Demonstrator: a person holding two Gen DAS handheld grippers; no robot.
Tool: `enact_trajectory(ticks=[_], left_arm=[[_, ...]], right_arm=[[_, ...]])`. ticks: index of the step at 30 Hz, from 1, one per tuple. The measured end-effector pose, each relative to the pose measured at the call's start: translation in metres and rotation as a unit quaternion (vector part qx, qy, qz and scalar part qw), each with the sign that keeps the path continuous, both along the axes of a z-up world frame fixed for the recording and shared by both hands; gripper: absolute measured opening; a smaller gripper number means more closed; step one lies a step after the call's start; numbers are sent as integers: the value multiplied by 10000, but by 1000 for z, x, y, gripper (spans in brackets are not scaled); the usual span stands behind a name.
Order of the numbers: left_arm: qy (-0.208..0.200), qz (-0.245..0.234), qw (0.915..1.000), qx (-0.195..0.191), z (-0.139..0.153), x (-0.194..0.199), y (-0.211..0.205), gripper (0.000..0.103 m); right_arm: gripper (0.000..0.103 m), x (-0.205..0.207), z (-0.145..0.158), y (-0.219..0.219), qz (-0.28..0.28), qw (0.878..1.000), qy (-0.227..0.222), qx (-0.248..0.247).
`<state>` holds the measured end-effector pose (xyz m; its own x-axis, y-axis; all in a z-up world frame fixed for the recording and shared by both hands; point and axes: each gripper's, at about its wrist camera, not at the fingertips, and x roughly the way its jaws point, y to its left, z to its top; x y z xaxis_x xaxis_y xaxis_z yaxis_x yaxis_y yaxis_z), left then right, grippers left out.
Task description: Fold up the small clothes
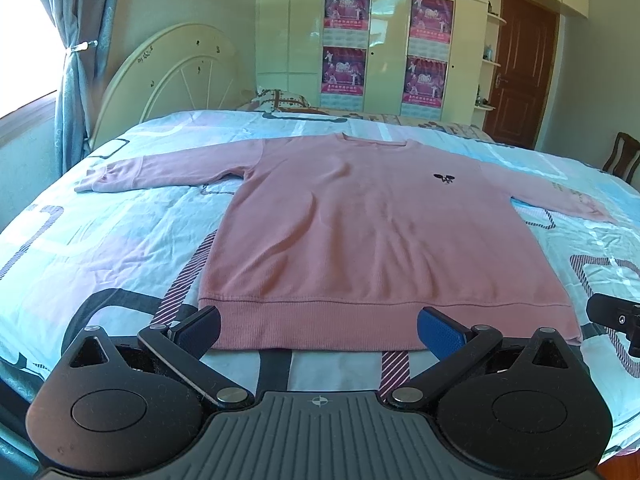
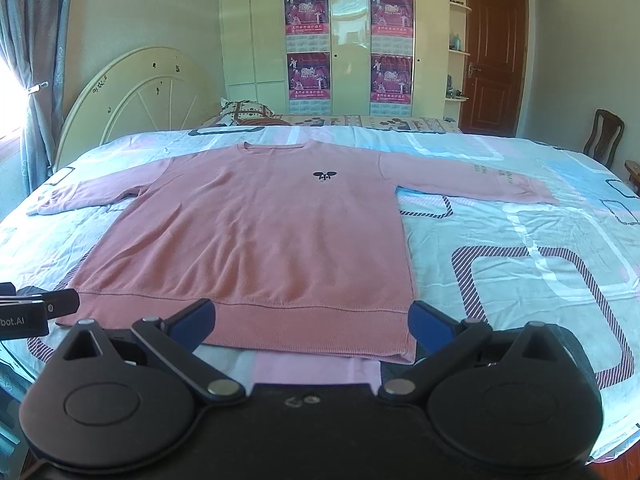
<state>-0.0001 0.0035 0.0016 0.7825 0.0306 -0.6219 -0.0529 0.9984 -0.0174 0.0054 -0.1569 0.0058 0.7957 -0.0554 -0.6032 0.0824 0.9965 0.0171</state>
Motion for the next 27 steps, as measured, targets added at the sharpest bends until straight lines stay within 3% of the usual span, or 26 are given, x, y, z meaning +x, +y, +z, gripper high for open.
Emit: enact_trajectory(ticks=[27], left_arm=[[-35, -29, 10000, 62, 2, -2, -4, 103]], right_arm=[[103, -2, 2, -2, 2, 10000, -50, 44]])
